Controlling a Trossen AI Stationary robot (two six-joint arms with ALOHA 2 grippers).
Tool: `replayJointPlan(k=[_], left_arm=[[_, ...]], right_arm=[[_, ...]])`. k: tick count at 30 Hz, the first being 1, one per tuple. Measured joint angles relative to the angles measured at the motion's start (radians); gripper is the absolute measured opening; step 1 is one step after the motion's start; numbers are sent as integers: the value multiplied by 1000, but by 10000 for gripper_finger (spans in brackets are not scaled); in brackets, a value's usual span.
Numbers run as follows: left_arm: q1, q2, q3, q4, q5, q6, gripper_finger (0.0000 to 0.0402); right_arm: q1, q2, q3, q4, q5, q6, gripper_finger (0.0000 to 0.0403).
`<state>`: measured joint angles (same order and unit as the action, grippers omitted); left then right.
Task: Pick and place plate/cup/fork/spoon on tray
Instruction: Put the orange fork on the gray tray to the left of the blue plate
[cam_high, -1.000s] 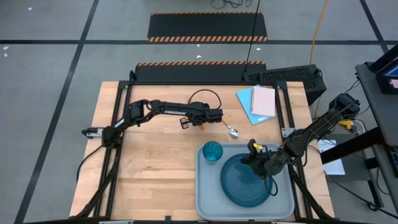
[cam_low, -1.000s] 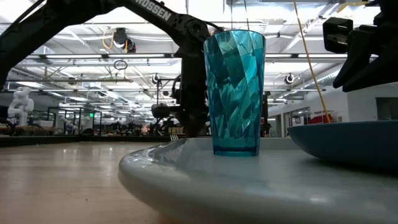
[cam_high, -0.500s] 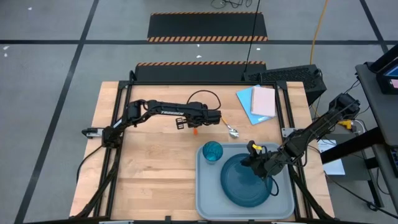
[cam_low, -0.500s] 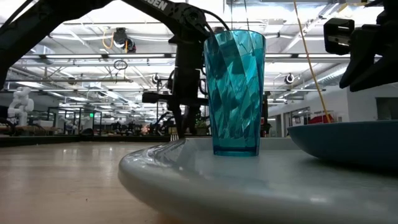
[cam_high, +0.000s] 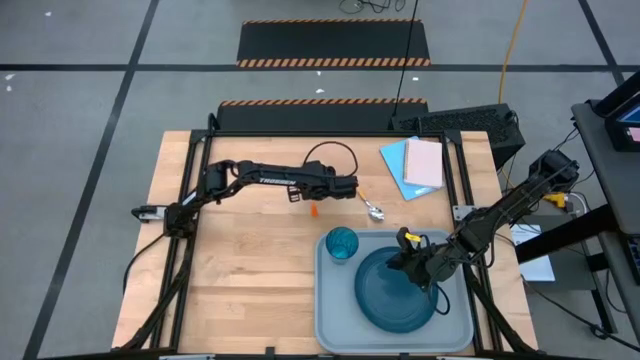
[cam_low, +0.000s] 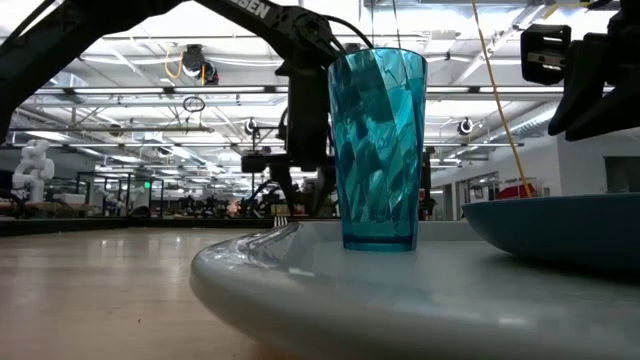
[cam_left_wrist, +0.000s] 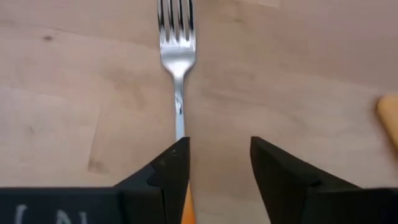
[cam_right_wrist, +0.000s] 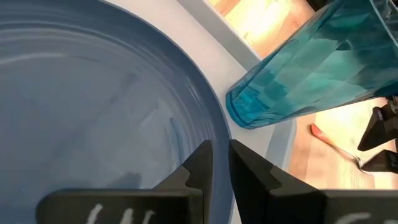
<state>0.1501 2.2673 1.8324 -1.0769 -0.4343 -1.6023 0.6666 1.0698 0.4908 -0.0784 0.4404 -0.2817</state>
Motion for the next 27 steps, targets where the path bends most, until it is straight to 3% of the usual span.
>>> replayJointPlan(k=[8, 16, 27], left_arm=[[0, 0, -50, 27, -20, -15, 181], [-1, -2, -133, 82, 16, -15, 131], [4, -3, -138, 105, -6, 58, 66]], right_arm=[[0, 0, 0, 0, 0, 0, 43], [0, 0, 0, -1, 0, 1, 43], [0, 0, 0, -1, 0, 4, 43]])
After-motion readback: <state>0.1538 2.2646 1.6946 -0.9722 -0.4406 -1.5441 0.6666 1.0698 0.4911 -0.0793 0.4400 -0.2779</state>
